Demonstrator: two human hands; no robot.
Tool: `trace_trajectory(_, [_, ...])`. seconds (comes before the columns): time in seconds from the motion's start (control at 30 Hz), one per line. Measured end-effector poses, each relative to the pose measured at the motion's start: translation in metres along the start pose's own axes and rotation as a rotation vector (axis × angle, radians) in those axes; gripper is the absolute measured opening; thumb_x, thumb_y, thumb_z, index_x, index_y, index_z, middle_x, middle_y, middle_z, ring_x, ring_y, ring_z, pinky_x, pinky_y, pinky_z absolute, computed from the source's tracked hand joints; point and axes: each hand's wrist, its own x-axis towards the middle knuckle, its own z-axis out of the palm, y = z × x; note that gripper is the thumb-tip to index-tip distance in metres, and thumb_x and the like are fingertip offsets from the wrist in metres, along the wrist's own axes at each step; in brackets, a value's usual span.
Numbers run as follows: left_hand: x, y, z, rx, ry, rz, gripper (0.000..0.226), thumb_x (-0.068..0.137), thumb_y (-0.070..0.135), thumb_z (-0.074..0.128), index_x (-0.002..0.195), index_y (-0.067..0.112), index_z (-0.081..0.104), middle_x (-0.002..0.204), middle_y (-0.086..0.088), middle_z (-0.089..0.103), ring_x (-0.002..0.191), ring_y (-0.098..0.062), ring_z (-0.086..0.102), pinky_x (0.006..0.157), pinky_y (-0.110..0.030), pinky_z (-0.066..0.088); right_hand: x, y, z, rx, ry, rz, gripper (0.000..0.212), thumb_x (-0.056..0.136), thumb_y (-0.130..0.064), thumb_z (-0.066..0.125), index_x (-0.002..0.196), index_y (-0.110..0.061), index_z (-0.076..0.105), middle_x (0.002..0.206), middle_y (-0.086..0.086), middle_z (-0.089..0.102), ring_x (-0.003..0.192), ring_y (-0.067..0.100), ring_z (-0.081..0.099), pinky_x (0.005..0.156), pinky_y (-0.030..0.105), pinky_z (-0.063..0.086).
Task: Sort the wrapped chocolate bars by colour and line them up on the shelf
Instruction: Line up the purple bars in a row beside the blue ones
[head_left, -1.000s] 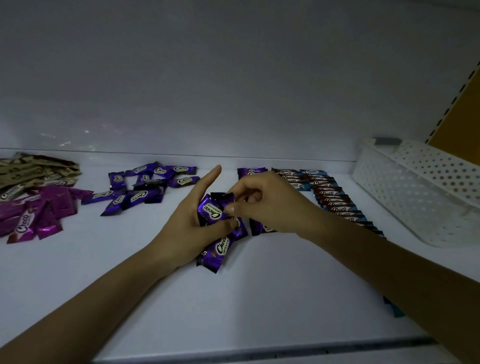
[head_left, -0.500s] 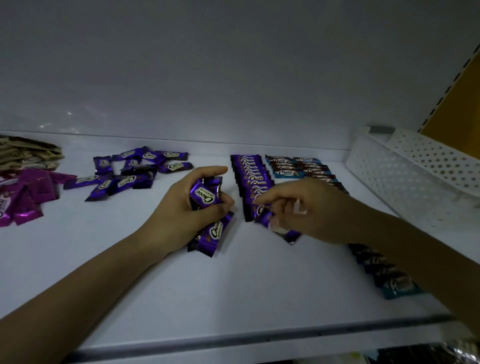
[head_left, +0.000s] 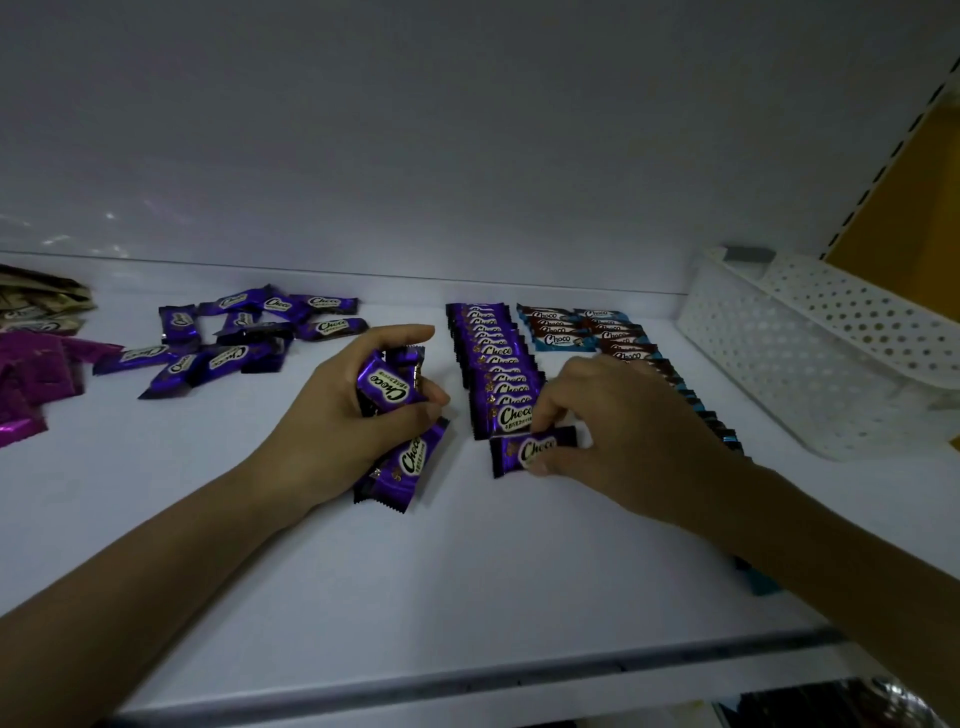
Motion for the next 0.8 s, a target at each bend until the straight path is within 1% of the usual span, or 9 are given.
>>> trace_trajectory(0.1, [-0.001, 0.001, 0.000, -0.008, 0.003, 0.004, 0.052, 0.081, -0.007, 0.065, 0.120, 0.026, 0.054, 0.090, -0.001, 0.073, 0.078, -0.005, 0.070, 0.064, -0.011, 0.051, 0.009, 0.000, 0.004, -0.058, 0.047, 0.014, 0.033, 0.078, -0.050, 0.068, 0.101, -0.027, 0.063, 0.101, -0.011, 0.051, 0.096, 0.006, 0.041, 0.080, 0.025, 0.021])
trace_trajectory(0.23, [0.000, -0.001, -0.001, -0.015, -0.005, 0.009, 0.053, 0.082, -0.008, 0.065, 0.123, 0.024, 0.054, 0.090, -0.002, 0.073, 0.077, -0.006, 0.071, 0.065, -0.012, 0.052, 0.013, 0.003, 0.005, -0.034, 0.050, 0.018, 0.033, 0.077, -0.049, 0.070, 0.101, -0.027, 0.064, 0.100, -0.010, 0.053, 0.095, 0.007, 0.043, 0.082, 0.026, 0.025])
trace_trajectory(0.3, [0.000, -0.003, -0.001, -0.003, -0.010, 0.015, 0.056, 0.081, -0.005, 0.066, 0.125, 0.027, 0.052, 0.089, 0.000, 0.074, 0.079, -0.008, 0.071, 0.066, -0.012, 0.052, 0.013, 0.005, 0.006, -0.014, 0.070, 0.007, 0.032, 0.077, -0.046, 0.071, 0.100, -0.026, 0.065, 0.098, -0.008, 0.056, 0.093, 0.009, 0.047, 0.083, 0.027, 0.030])
trace_trajectory(0.37, [0.000, -0.003, -0.002, 0.012, -0.016, 0.023, 0.061, 0.081, -0.003, 0.067, 0.127, 0.033, 0.048, 0.089, 0.002, 0.074, 0.080, -0.009, 0.071, 0.066, -0.013, 0.052, 0.015, 0.004, 0.004, 0.112, 0.081, 0.009, 0.025, 0.079, -0.040, 0.072, 0.097, -0.023, 0.067, 0.091, -0.008, 0.061, 0.083, 0.006, 0.051, 0.077, 0.026, 0.037])
trace_trajectory(0.47, [0.000, -0.005, -0.002, 0.042, -0.022, 0.020, 0.074, 0.081, -0.001, 0.068, 0.136, 0.038, 0.038, 0.092, 0.007, 0.074, 0.083, -0.010, 0.071, 0.067, -0.015, 0.053, 0.025, -0.011, -0.002, 0.440, 0.086, 0.010, 0.013, 0.081, -0.033, 0.071, 0.088, -0.022, 0.067, 0.077, -0.012, 0.062, 0.068, 0.000, 0.054, 0.061, 0.016, 0.041])
trace_trajectory(0.53, [-0.001, -0.004, -0.001, 0.076, -0.034, 0.031, 0.081, 0.081, -0.004, 0.068, 0.141, 0.036, 0.032, 0.093, 0.019, 0.071, 0.081, -0.009, 0.071, 0.066, -0.015, 0.053, 0.033, -0.028, -0.003, 0.562, 0.091, -0.016, 0.018, 0.080, -0.038, 0.070, 0.089, -0.024, 0.066, 0.074, -0.010, 0.062, 0.064, -0.001, 0.055, 0.056, 0.015, 0.044])
trace_trajectory(0.6, [-0.002, -0.004, 0.000, 0.079, -0.055, 0.054, 0.083, 0.081, -0.010, 0.065, 0.141, 0.034, 0.029, 0.091, 0.023, 0.071, 0.078, -0.004, 0.070, 0.066, -0.011, 0.051, 0.041, -0.044, -0.002, 0.583, 0.065, -0.042, 0.023, 0.078, -0.042, 0.072, 0.092, -0.026, 0.065, 0.073, -0.009, 0.062, 0.058, -0.002, 0.054, 0.054, 0.016, 0.043])
trace_trajectory(0.7, [-0.002, -0.004, -0.001, 0.073, -0.069, 0.059, 0.087, 0.080, -0.015, 0.063, 0.141, 0.034, 0.027, 0.092, 0.014, 0.073, 0.081, -0.004, 0.070, 0.068, -0.011, 0.050, 0.049, -0.058, 0.003, 0.580, 0.038, -0.077, 0.015, 0.077, -0.030, 0.076, 0.083, -0.022, 0.064, 0.072, -0.010, 0.059, 0.055, -0.006, 0.051, 0.052, 0.009, 0.034])
trace_trajectory(0.8, [-0.001, -0.006, 0.000, 0.081, -0.027, 0.052, 0.084, 0.077, -0.012, 0.068, 0.140, 0.031, 0.034, 0.090, 0.000, 0.073, 0.079, -0.009, 0.070, 0.070, -0.016, 0.053, 0.051, -0.054, 0.001, 0.797, 0.052, 0.005, 0.013, 0.080, -0.016, 0.074, 0.079, -0.015, 0.061, 0.068, -0.010, 0.059, 0.054, -0.005, 0.055, 0.053, 0.009, 0.040])
